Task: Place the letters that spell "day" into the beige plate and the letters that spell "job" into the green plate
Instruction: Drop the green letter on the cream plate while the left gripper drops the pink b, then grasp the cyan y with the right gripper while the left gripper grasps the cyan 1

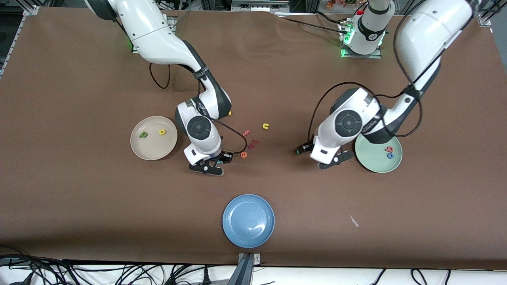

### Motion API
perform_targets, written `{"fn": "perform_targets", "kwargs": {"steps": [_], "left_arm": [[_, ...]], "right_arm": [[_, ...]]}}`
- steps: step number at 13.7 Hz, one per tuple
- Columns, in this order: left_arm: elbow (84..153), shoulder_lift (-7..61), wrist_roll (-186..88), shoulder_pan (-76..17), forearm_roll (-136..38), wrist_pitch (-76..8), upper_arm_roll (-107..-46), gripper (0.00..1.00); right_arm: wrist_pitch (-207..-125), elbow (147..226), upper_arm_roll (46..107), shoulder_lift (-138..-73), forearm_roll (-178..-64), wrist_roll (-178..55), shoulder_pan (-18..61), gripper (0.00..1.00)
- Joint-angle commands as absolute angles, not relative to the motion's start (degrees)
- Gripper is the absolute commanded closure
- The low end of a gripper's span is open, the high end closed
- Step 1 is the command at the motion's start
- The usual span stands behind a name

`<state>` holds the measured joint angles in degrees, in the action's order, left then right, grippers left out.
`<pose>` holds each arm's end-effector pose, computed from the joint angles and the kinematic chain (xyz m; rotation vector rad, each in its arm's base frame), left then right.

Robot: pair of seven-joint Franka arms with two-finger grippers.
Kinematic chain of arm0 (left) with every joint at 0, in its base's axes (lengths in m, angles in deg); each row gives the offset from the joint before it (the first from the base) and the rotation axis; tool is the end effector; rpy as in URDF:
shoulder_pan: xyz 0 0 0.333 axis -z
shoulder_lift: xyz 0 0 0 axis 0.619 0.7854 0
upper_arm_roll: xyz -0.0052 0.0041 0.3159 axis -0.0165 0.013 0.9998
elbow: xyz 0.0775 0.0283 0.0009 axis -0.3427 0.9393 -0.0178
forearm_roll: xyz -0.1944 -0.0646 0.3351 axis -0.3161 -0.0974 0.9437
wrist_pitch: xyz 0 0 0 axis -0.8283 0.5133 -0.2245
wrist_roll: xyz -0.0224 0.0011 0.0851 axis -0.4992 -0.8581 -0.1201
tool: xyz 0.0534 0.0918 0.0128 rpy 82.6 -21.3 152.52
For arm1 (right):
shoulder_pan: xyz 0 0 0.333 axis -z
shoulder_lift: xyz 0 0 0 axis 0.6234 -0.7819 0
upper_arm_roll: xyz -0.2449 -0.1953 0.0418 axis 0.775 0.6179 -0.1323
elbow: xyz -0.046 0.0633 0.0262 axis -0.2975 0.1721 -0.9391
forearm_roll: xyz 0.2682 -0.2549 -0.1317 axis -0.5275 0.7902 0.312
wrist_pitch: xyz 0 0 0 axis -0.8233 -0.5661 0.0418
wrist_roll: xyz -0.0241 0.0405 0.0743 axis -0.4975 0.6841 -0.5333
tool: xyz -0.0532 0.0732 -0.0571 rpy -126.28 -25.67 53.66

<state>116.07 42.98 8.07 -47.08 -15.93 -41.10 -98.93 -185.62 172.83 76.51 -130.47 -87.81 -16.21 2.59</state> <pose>0.5959 -0.2908 0.2422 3.0336 0.6433 -0.2089 0.6115 0.3785 0.1786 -3.1180 0.2828 -0.0656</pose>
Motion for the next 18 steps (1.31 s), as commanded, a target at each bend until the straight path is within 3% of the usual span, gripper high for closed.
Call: {"fn": "perform_targets", "kwargs": {"steps": [1, 6, 9, 14, 16, 18], "left_arm": [[113.59, 45.23, 7.82, -38.89, -16.0, -43.83, -91.37, 0.11], [111.82, 46.99, 5.62, -34.82, -15.21, -43.84, -88.97, 0.17], [111.82, 47.61, 2.55, -34.55, -15.04, -43.92, -88.88, 0.27], [111.82, 49.36, 2.36, -33.85, -12.32, -43.92, -88.79, 0.35], [111.74, 49.36, 2.36, -33.85, -12.31, -43.92, -88.79, 0.44], [111.74, 49.28, 2.45, -33.94, -12.4, -43.84, -88.79, 0.62]], "right_arm": [[-185.81, 171.13, 76.52, -131.71, -86.77, -15.15, 2.44, 0.7], [-184.24, 171.22, 76.78, -129.25, -86.51, -16.64, 2.88, 0.75], [-177.14, 172.88, 78.97, -125.74, -86.51, -20.76, 2.88, 0.75], [-175.35, 188.76, 85.73, -113.8, -86.6, -35.68, 2.97, 0.74], [-176.32, 195.54, 89.33, -110.54, -86.86, -42.97, 2.97, 0.74], [-177.45, 198.98, 91.62, -109.91, -86.95, -47.74, 2.97, 0.74]]}}
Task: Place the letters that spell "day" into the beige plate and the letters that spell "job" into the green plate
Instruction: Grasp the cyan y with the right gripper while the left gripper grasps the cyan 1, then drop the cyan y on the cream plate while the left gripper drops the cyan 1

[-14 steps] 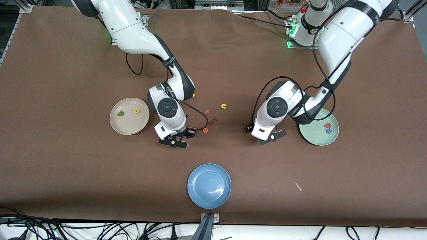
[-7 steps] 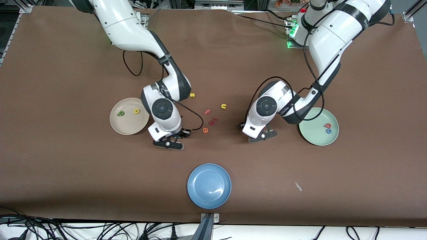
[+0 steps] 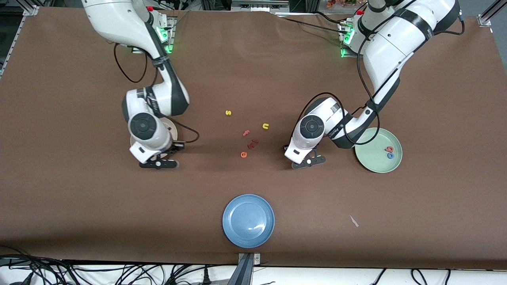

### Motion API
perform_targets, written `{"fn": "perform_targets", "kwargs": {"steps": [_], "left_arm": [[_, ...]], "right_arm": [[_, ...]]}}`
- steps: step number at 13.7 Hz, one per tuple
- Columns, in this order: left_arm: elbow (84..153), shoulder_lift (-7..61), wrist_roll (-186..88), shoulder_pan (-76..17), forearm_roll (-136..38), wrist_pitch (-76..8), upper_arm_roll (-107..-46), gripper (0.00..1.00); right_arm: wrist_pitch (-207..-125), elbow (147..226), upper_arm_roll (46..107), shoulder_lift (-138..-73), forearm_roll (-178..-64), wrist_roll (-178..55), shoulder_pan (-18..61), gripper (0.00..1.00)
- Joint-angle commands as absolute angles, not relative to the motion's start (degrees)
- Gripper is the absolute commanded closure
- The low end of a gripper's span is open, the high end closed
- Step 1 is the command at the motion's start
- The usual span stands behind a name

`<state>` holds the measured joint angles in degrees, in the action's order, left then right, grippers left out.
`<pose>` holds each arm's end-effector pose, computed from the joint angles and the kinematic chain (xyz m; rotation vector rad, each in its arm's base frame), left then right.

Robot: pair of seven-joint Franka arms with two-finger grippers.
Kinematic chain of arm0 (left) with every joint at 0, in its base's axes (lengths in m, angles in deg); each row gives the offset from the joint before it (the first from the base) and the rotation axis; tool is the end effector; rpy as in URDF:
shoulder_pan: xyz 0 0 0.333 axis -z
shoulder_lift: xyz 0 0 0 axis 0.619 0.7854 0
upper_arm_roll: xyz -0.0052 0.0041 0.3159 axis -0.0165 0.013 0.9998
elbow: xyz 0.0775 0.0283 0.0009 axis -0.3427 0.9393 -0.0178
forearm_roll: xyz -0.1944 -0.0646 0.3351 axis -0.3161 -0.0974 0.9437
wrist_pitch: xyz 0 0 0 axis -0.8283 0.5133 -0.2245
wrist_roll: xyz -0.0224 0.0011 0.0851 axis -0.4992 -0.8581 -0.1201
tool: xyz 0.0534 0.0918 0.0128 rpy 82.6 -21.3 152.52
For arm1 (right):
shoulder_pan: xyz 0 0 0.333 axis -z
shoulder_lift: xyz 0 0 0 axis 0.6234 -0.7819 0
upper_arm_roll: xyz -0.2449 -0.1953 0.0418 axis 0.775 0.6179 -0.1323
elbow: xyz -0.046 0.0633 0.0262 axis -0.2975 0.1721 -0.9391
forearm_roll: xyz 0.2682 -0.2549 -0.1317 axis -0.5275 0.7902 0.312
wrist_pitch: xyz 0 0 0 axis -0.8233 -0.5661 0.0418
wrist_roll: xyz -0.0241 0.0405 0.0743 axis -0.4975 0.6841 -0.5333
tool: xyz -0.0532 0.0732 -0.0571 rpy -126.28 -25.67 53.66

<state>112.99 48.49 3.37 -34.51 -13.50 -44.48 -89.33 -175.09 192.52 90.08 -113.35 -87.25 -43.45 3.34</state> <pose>0.5778 -0.3375 0.1716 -3.0741 -0.3724 0.1726 0.5992 0.1920 0.2386 2.9750 0.0799 -0.1880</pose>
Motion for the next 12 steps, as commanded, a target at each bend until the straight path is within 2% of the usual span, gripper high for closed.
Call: {"fn": "perform_targets", "kwargs": {"steps": [1, 3, 4, 5, 6, 7, 9, 12], "left_arm": [[111.65, 49.28, 2.54, -34.02, -12.4, -43.84, -88.79, 0.74], [110.6, 49.19, 2.54, -34.03, -12.84, -43.66, -88.79, 0.93], [110.51, 49.01, 2.63, -34.29, -13.1, -43.31, -88.79, 1.0], [110.42, 48.58, 2.72, -34.64, -13.45, -42.09, -89.05, 1.0], [110.33, 47.18, 2.63, -34.99, -14.67, -38.77, -89.23, 1.0], [109.81, 45.6, 2.19, -35.86, -16.25, -34.74, -89.49, 1.0], [109.28, 41.21, -4.36, -39.45, -21.25, -27.35, -90.81, 1.0], [109.28, 36.28, -18.16, -46.04, -23.91, -15.4, -90.73, 1.0]], "right_arm": [[-178.94, 200.39, 92.68, -110.17, -87.12, -50.19, 3.06, 0.74], [-183.24, 204.68, 92.86, -110.26, -87.3, -51.36, 3.23, 0.74], [-185.26, 206.36, 92.86, -110.35, -87.21, -51.36, 3.23, 0.7], [-185.37, 206.47, 92.86, -110.43, -87.21, -51.45, 3.23, 0.53], [-185.37, 206.38, 92.86, -110.35, -87.3, -51.45, 3.23, 0.26], [-185.29, 206.2, 92.95, -110.09, -87.3, -51.54, 3.32, 0.25], [-185.11, 205.68, 93.04, -108.6, -87.3, -51.36, 3.23, 0.03], [-179.6, 201.82, 92.95, -107.01, -87.3, -51.54, 3.23, 0.01]]}}
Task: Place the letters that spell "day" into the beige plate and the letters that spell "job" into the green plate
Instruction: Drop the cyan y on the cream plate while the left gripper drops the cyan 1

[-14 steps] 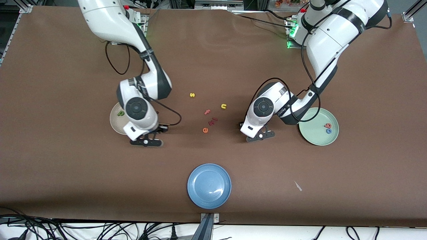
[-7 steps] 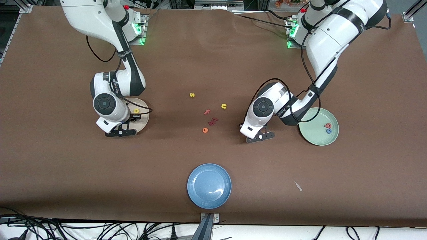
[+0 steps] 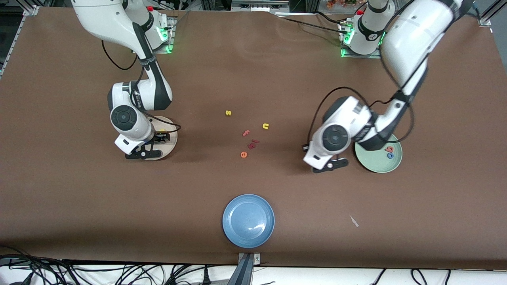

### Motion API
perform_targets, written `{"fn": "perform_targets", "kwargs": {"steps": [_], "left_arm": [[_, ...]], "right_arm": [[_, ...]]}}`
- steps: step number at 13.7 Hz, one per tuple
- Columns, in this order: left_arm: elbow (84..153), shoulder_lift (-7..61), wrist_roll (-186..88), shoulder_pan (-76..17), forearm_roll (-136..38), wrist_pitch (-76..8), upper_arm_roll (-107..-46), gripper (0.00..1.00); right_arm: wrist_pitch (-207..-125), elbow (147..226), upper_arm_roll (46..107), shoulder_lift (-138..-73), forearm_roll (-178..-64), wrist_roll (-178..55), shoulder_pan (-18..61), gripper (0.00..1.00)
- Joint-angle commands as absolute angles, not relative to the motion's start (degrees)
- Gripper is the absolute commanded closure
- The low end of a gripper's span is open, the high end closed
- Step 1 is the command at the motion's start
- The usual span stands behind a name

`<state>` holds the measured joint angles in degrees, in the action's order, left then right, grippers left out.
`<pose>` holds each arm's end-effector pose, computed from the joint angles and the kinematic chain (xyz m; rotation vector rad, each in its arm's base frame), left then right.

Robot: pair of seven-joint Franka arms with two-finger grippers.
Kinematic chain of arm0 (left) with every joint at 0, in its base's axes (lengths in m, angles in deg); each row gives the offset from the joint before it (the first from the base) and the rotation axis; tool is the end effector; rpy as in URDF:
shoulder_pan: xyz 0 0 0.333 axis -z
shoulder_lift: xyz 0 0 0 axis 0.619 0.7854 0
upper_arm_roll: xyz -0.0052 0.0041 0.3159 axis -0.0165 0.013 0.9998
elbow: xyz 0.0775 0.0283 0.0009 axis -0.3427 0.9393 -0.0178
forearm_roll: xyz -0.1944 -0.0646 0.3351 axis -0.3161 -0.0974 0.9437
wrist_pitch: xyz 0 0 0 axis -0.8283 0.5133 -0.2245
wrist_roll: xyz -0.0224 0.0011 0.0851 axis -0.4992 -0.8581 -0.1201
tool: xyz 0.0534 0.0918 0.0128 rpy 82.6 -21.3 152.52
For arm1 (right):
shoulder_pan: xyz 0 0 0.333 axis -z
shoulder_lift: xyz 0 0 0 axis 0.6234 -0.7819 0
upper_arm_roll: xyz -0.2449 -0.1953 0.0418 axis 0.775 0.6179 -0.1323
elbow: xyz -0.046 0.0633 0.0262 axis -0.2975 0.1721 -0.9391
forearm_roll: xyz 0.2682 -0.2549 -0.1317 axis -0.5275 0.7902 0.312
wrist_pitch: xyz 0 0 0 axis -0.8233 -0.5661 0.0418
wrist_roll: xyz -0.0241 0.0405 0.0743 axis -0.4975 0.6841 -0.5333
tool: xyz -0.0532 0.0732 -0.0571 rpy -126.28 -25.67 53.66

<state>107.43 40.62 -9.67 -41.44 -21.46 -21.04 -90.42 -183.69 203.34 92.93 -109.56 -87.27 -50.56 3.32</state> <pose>0.6128 -0.2511 0.2690 -2.9549 -0.3223 0.4325 0.5715 0.1432 0.2195 2.9826 0.1779 -0.1583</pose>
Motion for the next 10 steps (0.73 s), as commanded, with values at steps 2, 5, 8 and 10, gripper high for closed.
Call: {"fn": "perform_targets", "kwargs": {"steps": [2, 5, 8, 10], "left_arm": [[109.45, 35.57, -25.99, -51.05, -23.39, -12.29, -90.64, 1.0], [110.42, 38.45, -33.39, -55.99, -19.46, -15.51, -90.2, 1.0], [110.59, 42.76, -33.93, -58.02, -16.45, -21.41, -90.11, 1.0], [110.51, 44.0, -33.93, -58.19, -16.36, -22.82, -89.76, 0.94]], "right_arm": [[-172.84, 197.61, 93.04, -105.52, -87.3, -51.62, 3.23, 0.01], [-158.01, 188.39, 93.48, -104.55, -87.3, -51.71, 3.23, 0.01], [-144.89, 181.09, 94.88, -102.44, -87.21, -53.02, 3.23, 0.01], [-140.12, 178.0, 95.24, -100.35, -86.69, -55.39, 3.23, 0.01]]}}
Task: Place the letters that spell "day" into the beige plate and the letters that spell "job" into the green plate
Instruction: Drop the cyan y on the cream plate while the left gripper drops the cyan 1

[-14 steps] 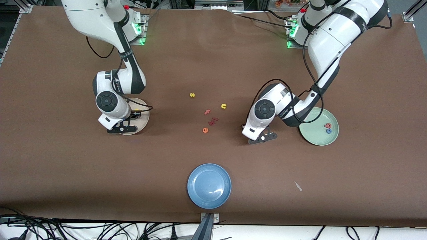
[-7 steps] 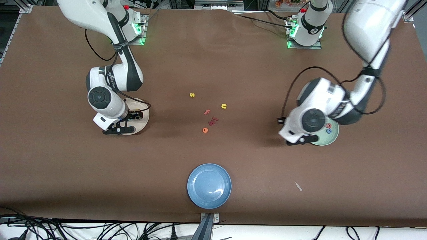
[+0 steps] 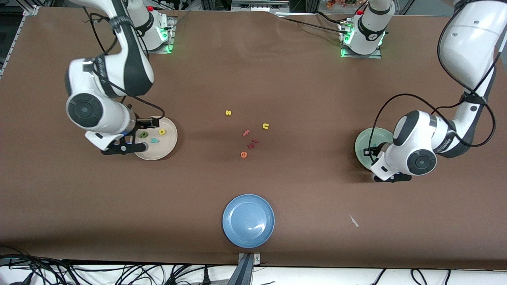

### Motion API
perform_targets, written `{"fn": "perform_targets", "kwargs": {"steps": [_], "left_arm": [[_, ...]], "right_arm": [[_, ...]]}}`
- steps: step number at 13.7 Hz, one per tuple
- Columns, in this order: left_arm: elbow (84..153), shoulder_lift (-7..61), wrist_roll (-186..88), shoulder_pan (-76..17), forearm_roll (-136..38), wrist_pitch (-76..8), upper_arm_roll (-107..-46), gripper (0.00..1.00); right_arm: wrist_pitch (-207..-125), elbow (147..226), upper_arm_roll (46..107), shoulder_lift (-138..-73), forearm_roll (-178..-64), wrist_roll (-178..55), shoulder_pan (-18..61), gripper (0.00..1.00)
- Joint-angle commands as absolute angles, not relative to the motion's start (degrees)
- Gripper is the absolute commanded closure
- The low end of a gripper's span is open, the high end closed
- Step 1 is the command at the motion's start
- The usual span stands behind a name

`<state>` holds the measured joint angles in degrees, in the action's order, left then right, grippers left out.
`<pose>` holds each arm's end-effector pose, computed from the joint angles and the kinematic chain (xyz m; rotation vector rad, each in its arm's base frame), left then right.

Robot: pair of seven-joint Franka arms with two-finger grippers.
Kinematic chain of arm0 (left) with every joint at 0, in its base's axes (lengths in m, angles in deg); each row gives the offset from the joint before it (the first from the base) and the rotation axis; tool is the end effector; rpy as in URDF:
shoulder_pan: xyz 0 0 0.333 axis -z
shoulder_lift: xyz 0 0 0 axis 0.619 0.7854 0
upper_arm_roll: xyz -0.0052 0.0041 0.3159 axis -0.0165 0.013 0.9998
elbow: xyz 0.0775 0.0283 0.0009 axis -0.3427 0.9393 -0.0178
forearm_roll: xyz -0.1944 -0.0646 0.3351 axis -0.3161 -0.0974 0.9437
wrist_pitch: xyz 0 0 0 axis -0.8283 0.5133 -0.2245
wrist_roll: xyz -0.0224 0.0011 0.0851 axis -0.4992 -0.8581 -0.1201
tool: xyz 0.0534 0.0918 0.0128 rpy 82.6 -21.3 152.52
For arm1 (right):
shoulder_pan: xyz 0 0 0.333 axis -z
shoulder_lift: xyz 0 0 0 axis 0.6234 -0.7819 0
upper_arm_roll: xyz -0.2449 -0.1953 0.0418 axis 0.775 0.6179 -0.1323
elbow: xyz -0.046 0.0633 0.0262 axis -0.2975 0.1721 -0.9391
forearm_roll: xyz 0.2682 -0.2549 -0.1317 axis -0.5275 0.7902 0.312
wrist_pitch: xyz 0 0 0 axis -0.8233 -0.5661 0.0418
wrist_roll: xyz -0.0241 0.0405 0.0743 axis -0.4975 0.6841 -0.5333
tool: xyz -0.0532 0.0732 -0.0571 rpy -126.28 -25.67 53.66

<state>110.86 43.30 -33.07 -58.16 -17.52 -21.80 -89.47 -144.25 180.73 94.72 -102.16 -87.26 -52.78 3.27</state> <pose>0.6408 -0.0582 0.2161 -2.9932 -0.0929 0.5873 0.5971 0.1573 0.4157 2.9868 0.1993 -0.4339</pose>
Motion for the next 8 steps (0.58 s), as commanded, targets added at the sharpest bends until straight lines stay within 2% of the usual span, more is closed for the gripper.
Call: {"fn": "perform_targets", "kwargs": {"steps": [1, 2, 3, 4, 6, 8], "left_arm": [[110.51, 44.18, -34.02, -58.28, -16.36, -23.0, -89.76, 0.83], [110.33, 43.92, -34.2, -58.46, -16.44, -23.01, -89.85, 0.5], [109.9, 43.48, -34.2, -58.55, -16.44, -22.83, -89.85, 0.32], [109.8, 42.69, -34.2, -58.63, -16.44, -22.66, -89.94, 0.19], [109.37, 40.85, -34.46, -59.33, -16.36, -22.65, -90.11, 0.18], [109.28, 37.43, -37.08, -59.6, -16.36, -22.57, -90.11, 0.13]], "right_arm": [[-139.67, 178.25, 94.72, -98.41, -86.51, -55.4, 3.5, 0.01], [-139.15, 179.47, 93.93, -96.31, -86.51, -55.4, 4.19, 0.01], [-139.14, 180.7, 90.7, -94.46, -86.42, -55.32, 6.9, 0.01], [-139.23, 181.76, 85.62, -93.05, -86.07, -55.14, 11.71, 0.01], [-140.19, 182.91, 77.08, -91.81, -83.19, -55.23, 20.25, 0.01], [-143.43, 183.87, 74.15, -91.28, -80.54, -55.58, 24.05, 0.01]]}}
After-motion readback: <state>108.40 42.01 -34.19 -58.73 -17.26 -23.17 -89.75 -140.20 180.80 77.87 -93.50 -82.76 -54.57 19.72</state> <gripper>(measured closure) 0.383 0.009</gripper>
